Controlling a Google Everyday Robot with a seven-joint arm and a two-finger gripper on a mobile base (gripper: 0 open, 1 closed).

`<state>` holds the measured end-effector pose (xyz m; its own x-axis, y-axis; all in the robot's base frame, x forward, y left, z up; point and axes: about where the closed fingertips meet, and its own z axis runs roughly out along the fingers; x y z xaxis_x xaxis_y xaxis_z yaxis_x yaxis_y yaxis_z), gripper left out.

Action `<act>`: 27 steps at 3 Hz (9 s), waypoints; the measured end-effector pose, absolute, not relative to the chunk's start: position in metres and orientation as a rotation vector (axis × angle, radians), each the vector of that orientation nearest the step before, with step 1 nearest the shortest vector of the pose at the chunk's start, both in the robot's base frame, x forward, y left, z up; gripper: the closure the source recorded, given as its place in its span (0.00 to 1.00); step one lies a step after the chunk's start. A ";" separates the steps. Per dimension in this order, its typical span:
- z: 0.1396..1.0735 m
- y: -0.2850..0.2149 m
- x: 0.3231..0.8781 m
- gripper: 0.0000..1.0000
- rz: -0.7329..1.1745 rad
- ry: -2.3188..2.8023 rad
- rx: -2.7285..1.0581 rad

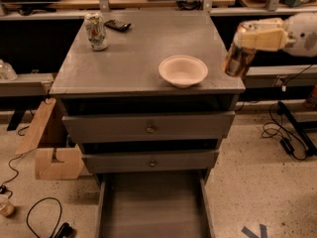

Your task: Pick orange can from bottom drawer and place on counter

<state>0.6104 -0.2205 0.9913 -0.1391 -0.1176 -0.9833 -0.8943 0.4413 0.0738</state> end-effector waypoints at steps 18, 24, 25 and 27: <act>1.005 -0.135 0.911 0.00 0.292 1.743 -0.516; 1.278 -0.124 0.765 0.00 0.059 1.259 -0.279; 1.267 -0.144 0.775 0.00 -0.061 1.324 -0.344; 1.263 -0.225 0.759 0.00 -0.248 1.443 -0.337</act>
Offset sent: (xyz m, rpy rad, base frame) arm 0.1917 0.0438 0.0790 -0.0374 -0.1423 -0.0669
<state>0.7593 -0.2250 1.2632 0.1153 -0.3654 -0.9237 -0.0363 0.9277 -0.3716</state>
